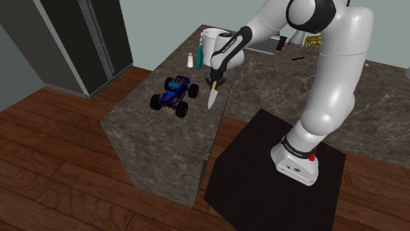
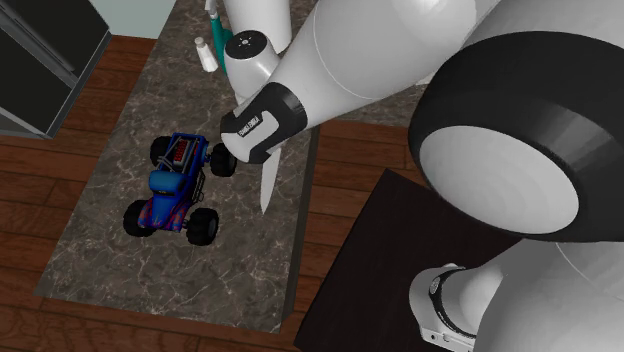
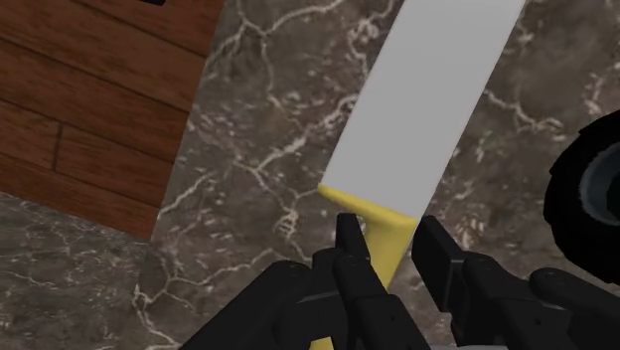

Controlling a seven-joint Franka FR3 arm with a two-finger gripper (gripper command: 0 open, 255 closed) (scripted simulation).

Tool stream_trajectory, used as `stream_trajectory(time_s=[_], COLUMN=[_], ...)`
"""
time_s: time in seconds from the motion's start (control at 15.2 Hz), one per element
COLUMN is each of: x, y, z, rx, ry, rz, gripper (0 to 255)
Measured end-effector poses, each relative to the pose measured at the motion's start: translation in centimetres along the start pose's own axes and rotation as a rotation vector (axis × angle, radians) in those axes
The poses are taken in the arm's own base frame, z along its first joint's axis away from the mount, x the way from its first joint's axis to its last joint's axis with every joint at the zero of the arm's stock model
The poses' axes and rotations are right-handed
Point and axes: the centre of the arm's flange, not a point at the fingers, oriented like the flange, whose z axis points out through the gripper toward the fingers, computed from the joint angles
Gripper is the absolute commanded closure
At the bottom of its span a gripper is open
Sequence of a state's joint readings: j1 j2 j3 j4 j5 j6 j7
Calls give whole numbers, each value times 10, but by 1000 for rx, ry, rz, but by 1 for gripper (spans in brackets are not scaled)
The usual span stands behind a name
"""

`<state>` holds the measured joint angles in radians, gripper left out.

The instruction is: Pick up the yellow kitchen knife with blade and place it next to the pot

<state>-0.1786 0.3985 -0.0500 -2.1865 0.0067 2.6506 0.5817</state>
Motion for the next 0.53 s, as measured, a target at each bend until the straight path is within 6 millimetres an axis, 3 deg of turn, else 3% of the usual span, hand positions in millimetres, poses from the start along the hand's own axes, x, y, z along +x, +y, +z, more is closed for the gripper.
stream_trajectory(time_s=[0.53], x=[2], y=[1], z=[-42], rx=[0], ry=[0], rz=[0], gripper=[255])
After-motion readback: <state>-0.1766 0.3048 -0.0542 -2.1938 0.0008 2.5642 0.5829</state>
